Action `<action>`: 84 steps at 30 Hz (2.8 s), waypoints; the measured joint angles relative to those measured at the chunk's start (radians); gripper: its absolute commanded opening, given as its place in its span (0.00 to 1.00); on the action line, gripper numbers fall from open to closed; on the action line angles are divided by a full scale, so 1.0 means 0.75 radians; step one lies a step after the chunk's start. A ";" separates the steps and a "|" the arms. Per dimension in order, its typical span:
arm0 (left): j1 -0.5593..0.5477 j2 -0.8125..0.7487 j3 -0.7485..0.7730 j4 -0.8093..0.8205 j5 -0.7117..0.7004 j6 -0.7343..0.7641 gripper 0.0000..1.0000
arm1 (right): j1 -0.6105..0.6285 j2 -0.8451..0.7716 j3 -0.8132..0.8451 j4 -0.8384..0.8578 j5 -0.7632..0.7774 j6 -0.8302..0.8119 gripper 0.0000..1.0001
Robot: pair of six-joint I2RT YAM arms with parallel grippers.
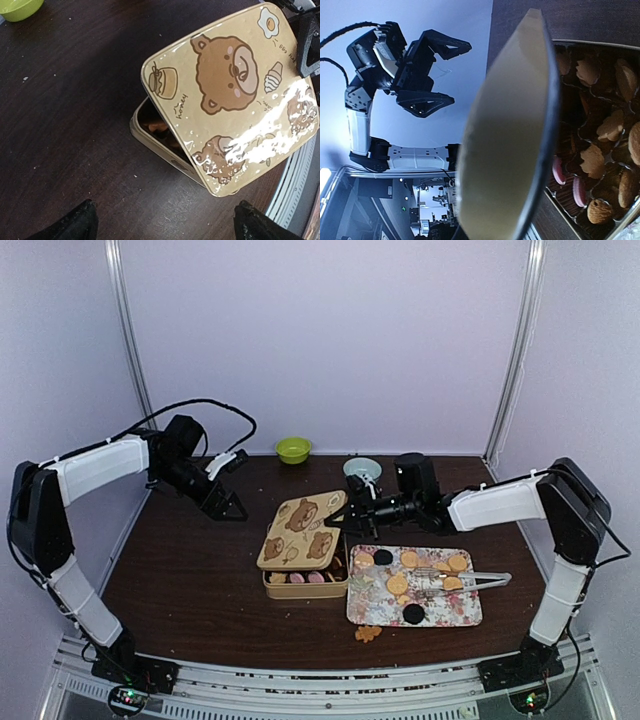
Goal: Pack the cookies
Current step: Place the box lid on the packing box, then rotate the box lid on the packing box.
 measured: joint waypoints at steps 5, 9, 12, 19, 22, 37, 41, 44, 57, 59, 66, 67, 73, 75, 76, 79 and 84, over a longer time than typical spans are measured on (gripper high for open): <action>-0.041 0.019 -0.010 0.005 -0.034 0.030 0.98 | 0.000 0.000 0.000 -0.155 0.021 -0.133 0.19; -0.051 0.020 -0.016 0.018 -0.040 0.054 0.98 | 0.000 0.000 0.001 -0.289 0.049 -0.238 0.26; -0.052 0.024 -0.017 0.020 -0.044 0.066 0.98 | 0.000 0.000 0.008 -0.409 0.079 -0.321 0.33; -0.058 0.026 -0.018 0.023 -0.055 0.083 0.98 | -0.002 -0.007 0.079 -0.678 0.161 -0.494 0.44; -0.062 0.026 -0.025 0.024 -0.065 0.092 0.98 | -0.006 -0.026 0.101 -0.770 0.194 -0.550 0.48; -0.065 0.026 -0.051 0.028 -0.077 0.115 0.98 | -0.064 -0.106 0.285 -1.239 0.372 -0.835 0.51; -0.066 0.041 -0.051 0.029 -0.071 0.121 0.98 | -0.064 -0.106 0.331 -1.321 0.421 -0.879 0.48; -0.076 0.077 -0.051 0.030 -0.070 0.127 0.98 | -0.064 -0.103 0.336 -1.351 0.445 -0.904 0.43; -0.093 0.131 -0.051 0.030 -0.062 0.169 0.94 | -0.024 0.045 0.485 -1.434 0.513 -0.937 0.42; -0.095 0.136 -0.053 0.032 -0.061 0.178 0.92 | -0.021 0.051 0.515 -1.448 0.523 -0.940 0.41; -0.114 0.155 -0.093 0.062 -0.046 0.203 0.86 | -0.015 0.094 0.594 -1.520 0.611 -0.969 0.37; -0.119 0.158 -0.095 0.064 -0.045 0.206 0.86 | -0.015 0.100 0.598 -1.528 0.621 -0.973 0.37; -0.138 0.165 -0.108 0.070 -0.043 0.211 0.85 | -0.014 0.117 0.618 -1.572 0.651 -0.984 0.44; -0.138 0.165 -0.108 0.072 -0.043 0.212 0.85 | -0.013 0.118 0.622 -1.578 0.654 -0.992 0.45; -0.138 0.165 -0.108 0.073 -0.043 0.212 0.84 | -0.012 0.120 0.623 -1.580 0.655 -0.994 0.46; -0.138 0.165 -0.113 0.082 -0.043 0.212 0.83 | -0.004 0.139 0.641 -1.583 0.654 -0.998 0.46; -0.140 0.166 -0.130 0.099 -0.038 0.216 0.79 | 0.024 0.218 0.708 -1.575 0.655 -0.985 0.39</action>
